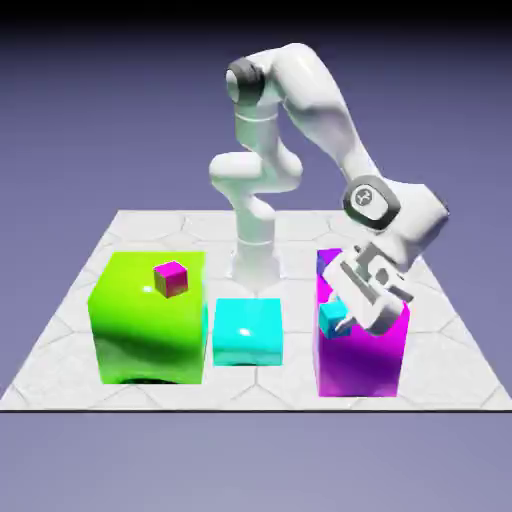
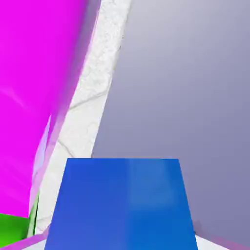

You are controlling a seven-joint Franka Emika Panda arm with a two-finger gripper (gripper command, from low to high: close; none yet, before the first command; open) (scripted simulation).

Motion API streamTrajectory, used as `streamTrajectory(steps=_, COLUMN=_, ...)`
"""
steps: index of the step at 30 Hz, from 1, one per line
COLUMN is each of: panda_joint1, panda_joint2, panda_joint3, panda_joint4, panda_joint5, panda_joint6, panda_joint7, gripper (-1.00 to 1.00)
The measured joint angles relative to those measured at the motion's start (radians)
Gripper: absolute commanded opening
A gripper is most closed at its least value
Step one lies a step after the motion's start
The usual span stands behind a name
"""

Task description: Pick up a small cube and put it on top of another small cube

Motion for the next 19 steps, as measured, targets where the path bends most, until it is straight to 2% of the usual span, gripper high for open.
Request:
streamTrajectory(steps=9, panda_joint1=0.174, panda_joint2=-0.107, panda_joint3=0.080, panda_joint4=0.118, panda_joint5=0.253, panda_joint6=-0.391, panda_joint7=0.241, gripper=-1.00)
streamTrajectory(steps=11, panda_joint1=0.185, panda_joint2=-0.118, panda_joint3=0.094, panda_joint4=0.124, panda_joint5=0.257, panda_joint6=-0.408, panda_joint7=0.232, gripper=-1.00)
streamTrajectory(steps=15, panda_joint1=0.153, panda_joint2=-0.137, panda_joint3=0.071, panda_joint4=-0.021, panda_joint5=0.248, panda_joint6=-0.274, panda_joint7=0.251, gripper=-1.00)
streamTrajectory(steps=16, panda_joint1=0.147, panda_joint2=-0.141, panda_joint3=0.066, panda_joint4=-0.053, panda_joint5=0.245, panda_joint6=-0.244, panda_joint7=0.255, gripper=1.00)
streamTrajectory(steps=19, panda_joint1=0.154, panda_joint2=-0.136, panda_joint3=0.072, panda_joint4=-0.017, panda_joint5=0.246, panda_joint6=-0.277, panda_joint7=0.251, gripper=1.00)
